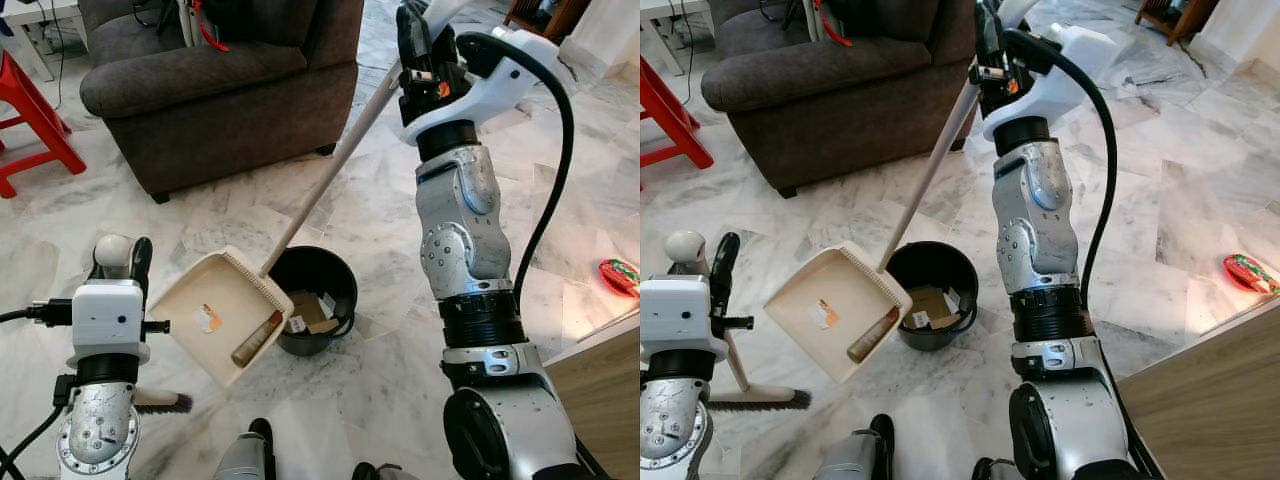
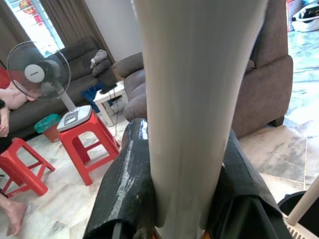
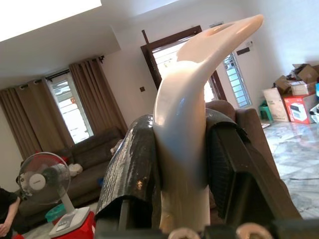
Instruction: Sweep floor
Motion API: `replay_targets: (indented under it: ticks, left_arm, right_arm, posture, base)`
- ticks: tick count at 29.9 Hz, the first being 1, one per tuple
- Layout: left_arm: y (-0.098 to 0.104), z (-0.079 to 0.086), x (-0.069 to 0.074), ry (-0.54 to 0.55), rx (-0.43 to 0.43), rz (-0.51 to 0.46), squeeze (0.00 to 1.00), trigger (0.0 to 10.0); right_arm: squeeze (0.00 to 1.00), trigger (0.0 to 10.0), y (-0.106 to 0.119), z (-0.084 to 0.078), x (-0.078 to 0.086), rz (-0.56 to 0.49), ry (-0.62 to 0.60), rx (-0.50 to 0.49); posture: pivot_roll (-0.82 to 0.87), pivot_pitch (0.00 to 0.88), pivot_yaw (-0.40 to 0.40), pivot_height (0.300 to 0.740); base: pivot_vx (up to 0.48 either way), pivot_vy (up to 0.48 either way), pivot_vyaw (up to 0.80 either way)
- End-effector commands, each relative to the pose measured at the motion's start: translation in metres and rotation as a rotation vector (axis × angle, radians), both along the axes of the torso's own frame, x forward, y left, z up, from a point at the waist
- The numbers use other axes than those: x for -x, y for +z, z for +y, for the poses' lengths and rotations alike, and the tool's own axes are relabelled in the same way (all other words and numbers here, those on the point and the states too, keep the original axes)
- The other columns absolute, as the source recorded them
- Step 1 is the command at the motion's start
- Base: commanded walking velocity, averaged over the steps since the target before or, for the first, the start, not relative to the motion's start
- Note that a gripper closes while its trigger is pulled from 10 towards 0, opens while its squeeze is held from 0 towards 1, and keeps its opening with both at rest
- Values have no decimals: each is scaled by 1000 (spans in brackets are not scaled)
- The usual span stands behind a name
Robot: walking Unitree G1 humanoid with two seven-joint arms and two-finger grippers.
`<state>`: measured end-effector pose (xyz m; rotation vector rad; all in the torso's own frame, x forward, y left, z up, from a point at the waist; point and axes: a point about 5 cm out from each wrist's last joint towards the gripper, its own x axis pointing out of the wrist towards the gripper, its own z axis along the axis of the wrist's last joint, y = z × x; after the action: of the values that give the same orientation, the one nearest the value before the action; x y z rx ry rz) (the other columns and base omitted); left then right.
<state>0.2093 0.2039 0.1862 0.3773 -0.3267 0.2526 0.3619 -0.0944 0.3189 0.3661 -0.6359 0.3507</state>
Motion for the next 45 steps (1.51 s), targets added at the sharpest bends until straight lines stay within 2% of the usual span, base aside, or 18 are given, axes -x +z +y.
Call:
replay_targets:
  ticks: [1,19,45]
  left_arm:
    - [9,-1,2,6,-34,-38,0,10000]
    - [11,0,2,7,-36,-46,0,10000]
    - [30,-3,-3,-6,-45,-111,0,10000]
  right_arm:
    - [0,10000,12,-3,6,-61,4,-36]
    - [0,10000,12,-2,6,-59,10,-36]
    - [0,10000,11,-1,6,-57,11,-37]
  posture:
    - [136,208,-45,740]
    - [135,213,-47,740]
    - [138,212,-44,740]
  base:
    - [0,0,0]
    - [257,0,0]
    - [286,0,0]
